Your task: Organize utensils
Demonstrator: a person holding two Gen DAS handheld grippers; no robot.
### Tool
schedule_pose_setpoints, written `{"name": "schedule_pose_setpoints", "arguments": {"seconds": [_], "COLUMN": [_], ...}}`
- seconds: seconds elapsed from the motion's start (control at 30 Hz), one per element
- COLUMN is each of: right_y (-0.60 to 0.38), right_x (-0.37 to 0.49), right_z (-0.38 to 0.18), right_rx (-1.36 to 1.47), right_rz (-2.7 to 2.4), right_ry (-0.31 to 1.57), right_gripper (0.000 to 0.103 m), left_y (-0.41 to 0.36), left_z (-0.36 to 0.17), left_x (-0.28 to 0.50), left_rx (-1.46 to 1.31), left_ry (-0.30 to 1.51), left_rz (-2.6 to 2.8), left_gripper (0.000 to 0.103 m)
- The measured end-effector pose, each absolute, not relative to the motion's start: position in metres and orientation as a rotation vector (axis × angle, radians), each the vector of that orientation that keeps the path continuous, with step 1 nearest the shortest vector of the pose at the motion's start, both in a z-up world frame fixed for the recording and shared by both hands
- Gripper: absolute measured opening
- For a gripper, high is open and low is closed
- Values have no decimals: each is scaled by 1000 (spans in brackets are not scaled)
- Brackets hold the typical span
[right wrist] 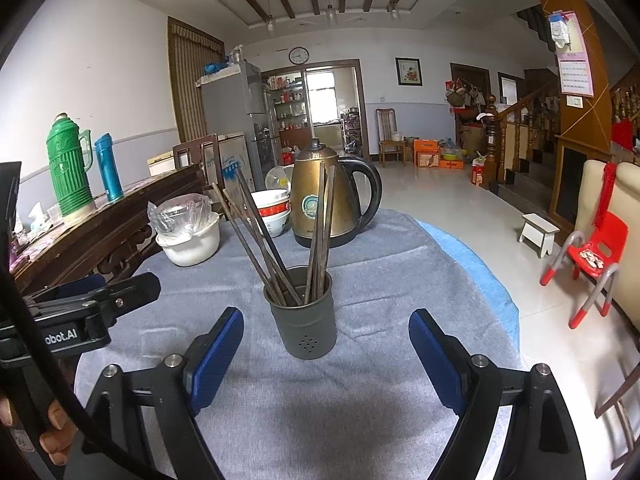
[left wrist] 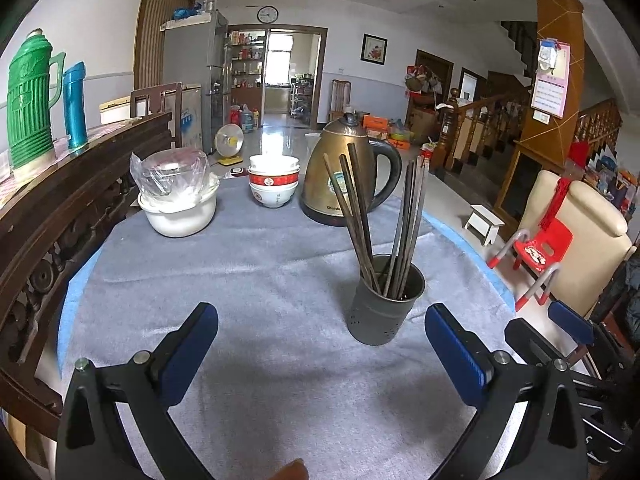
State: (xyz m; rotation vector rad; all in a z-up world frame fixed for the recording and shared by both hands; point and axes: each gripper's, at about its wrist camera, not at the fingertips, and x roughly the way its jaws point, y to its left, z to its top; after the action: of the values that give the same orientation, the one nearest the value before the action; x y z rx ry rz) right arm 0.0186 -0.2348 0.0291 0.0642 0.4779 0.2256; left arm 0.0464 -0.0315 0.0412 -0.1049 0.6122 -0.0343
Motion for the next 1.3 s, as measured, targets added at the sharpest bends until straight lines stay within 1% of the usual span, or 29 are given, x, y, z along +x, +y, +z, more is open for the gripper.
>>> {"name": "schedule_pose_setpoints", "arguments": {"seconds": [1.3], "right_y": [-233], "right_x": [17], "right_z": [33], "right_rx": [57], "right_rz": [229], "right_ry": [469], "right_gripper": [87], "left_y": [-38], "left_z": [52], "left_x": [41], "left_rx": [-102], "left_ry": [583], "left_rz": [-59], "left_gripper": [103]}}
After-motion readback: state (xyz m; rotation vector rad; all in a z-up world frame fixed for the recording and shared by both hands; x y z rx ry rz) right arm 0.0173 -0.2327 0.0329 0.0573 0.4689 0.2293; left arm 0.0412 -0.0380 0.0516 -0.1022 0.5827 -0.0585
